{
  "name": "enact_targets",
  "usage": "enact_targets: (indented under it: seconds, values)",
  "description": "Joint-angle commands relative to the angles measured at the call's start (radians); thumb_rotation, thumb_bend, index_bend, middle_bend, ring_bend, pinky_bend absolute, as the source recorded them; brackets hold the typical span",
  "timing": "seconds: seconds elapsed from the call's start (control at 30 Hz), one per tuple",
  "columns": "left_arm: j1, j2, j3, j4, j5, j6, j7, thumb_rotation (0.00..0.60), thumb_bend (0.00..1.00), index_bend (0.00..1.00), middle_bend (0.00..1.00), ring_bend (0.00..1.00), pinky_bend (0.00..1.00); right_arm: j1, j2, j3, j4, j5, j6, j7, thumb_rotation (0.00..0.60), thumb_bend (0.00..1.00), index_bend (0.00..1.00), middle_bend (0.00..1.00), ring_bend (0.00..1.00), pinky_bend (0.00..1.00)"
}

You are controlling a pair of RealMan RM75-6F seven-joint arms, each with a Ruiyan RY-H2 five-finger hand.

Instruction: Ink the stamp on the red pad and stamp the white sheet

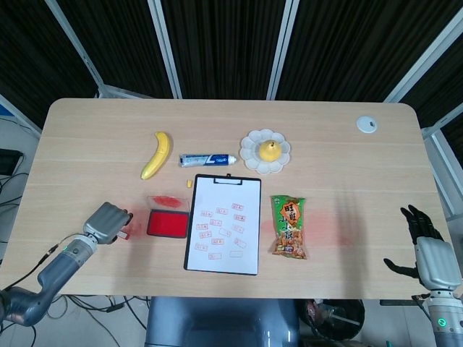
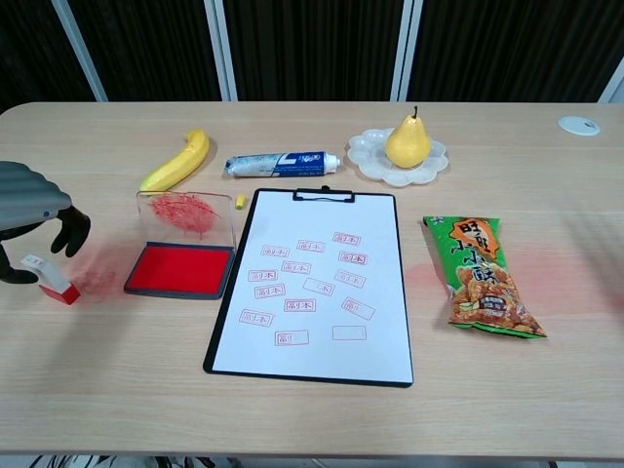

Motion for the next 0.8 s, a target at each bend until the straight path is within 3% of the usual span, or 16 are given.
enact_targets:
  seconds: [0.03,0.8]
  values:
    - [0.0,-0.005,0.003,0.005,0.005,-0.001,-0.006,0.6,0.23,0.47,0.47,0.71,0.89,0.0,0.0,0.0,-0.001,0.0,0.0,0.001,0.6,0.02,0.06,0.0,0.0,0.22]
    - [-0.003,-0.018,0.014,0.027,-0.001,-0.013,-0.021,0.6,0.27,0.51,0.5,0.71,0.89,0.0,0.0,0.001,-0.004,0.003,-0.003,0.001,0.6,0.02,0.06,0.0,0.0,0.22]
